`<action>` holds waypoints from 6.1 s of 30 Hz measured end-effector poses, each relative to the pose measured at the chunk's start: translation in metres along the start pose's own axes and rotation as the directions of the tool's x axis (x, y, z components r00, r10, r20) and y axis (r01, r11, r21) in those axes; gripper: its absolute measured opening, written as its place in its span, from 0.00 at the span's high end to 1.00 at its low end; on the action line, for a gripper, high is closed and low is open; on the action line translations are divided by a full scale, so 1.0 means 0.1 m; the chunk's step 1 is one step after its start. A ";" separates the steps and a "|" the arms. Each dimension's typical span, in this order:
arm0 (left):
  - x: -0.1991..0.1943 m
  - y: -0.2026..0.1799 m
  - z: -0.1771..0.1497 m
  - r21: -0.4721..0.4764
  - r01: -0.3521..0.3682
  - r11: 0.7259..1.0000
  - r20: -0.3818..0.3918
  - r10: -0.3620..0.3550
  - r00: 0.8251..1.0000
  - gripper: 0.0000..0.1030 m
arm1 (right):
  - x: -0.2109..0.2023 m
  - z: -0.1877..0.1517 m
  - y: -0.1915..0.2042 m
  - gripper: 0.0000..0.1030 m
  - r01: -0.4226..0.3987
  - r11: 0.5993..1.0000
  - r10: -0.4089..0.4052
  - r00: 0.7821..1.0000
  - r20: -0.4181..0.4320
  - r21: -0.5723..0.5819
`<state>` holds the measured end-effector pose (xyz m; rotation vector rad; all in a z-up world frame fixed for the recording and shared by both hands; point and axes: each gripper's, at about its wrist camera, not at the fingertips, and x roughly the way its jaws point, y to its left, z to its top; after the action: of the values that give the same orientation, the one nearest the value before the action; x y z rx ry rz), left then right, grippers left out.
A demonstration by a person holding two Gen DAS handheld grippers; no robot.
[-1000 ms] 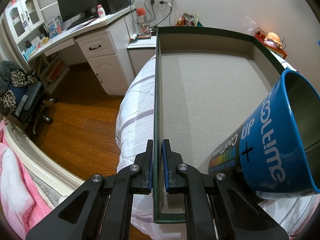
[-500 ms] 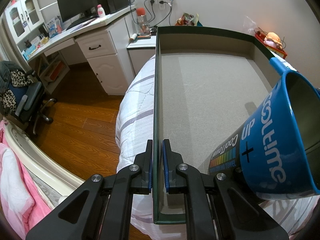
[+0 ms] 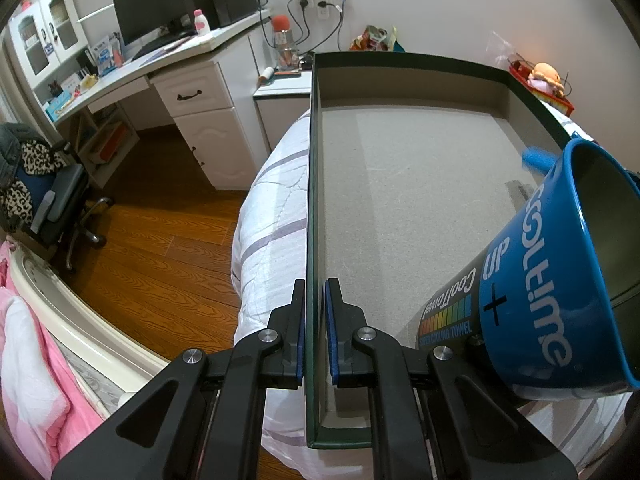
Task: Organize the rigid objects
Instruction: 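Carry the blue highlighter over the tray with the right tool and release, then move the open right tool to the black TV remote, then grasp the black remote with the right tool and lift it, then carry the black remote into the tray with the right tool and release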
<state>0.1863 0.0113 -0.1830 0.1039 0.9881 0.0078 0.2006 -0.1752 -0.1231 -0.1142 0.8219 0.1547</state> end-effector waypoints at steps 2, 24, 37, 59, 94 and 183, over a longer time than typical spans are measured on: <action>0.00 0.00 0.00 0.000 0.000 1.000 0.000 0.000 1.000 0.94 | -0.04 0.00 0.00 0.73 0.012 1.000 -0.012 1.000 0.021 0.000; 0.00 0.00 0.01 0.002 -0.001 1.000 -0.001 0.001 1.000 0.94 | -0.92 -0.10 -0.45 0.00 0.179 0.974 -0.214 0.927 0.309 0.137; -0.01 -0.01 0.00 0.004 -0.003 1.000 -0.003 0.003 1.000 0.94 | -0.90 -0.44 -0.91 0.00 0.245 0.945 -0.291 0.932 0.215 0.218; -0.01 -0.01 0.01 0.004 -0.004 1.000 -0.003 0.004 1.000 0.94 | -0.67 -0.84 -1.36 0.00 0.250 0.956 -0.260 0.964 0.051 0.156; -0.06 0.00 -0.05 0.017 -0.017 1.000 -0.006 0.017 1.000 0.93 | -0.34 -1.05 -1.28 0.56 0.118 0.980 -0.094 0.984 -0.152 0.158; -0.02 -0.08 0.04 0.018 0.001 1.000 -0.002 -0.001 1.000 0.91 | -0.12 0.36 -0.05 0.57 -0.088 0.995 0.089 0.995 0.040 -0.037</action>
<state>0.1884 0.0029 -0.1801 0.1196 0.9902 -0.0015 0.2193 -0.1758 -0.0898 -0.1075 0.7836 0.2545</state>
